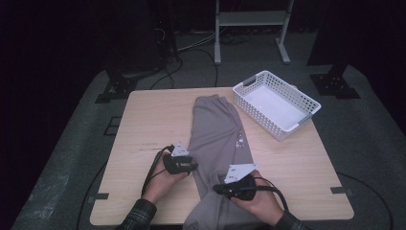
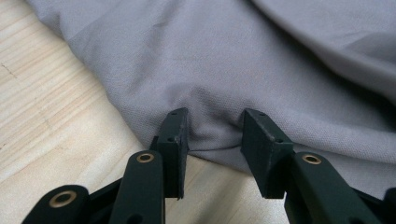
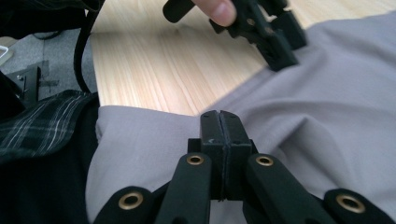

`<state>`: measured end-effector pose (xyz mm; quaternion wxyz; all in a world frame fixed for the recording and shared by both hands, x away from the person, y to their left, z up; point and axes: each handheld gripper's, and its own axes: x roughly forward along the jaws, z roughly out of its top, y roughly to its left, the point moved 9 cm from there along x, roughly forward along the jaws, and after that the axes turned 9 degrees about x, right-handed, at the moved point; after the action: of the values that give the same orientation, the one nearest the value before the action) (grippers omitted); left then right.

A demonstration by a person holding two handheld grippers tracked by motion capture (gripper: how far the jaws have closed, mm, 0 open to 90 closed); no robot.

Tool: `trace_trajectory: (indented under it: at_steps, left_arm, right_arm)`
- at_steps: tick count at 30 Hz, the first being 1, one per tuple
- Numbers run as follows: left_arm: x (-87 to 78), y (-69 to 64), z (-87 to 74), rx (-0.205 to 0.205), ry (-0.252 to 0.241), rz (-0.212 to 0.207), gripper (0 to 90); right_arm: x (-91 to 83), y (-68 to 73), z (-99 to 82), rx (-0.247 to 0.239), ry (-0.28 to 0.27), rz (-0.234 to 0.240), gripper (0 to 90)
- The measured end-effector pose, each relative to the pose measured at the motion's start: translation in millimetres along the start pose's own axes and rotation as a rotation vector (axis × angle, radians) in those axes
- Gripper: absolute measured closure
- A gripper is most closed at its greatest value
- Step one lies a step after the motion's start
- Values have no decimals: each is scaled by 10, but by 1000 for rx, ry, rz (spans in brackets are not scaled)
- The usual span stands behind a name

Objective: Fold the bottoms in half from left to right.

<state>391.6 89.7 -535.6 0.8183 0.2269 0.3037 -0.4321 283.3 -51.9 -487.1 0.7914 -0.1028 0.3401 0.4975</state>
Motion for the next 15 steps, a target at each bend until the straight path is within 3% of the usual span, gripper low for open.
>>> trace_trajectory:
  at_steps: [7,11,15]
  left_arm:
    - [0,0,0,0,0,1,600]
    - [-2,2,-1,0,0,-1,603]
    - [-3,3,-2,-2,1,-1,605]
  right_arm:
    - [-397,-114,-308,67,-3,-43,890]
    - [-521,-164,-533,108,22,-63,889]
    - [-612,-212,-747,116,64,-100,890]
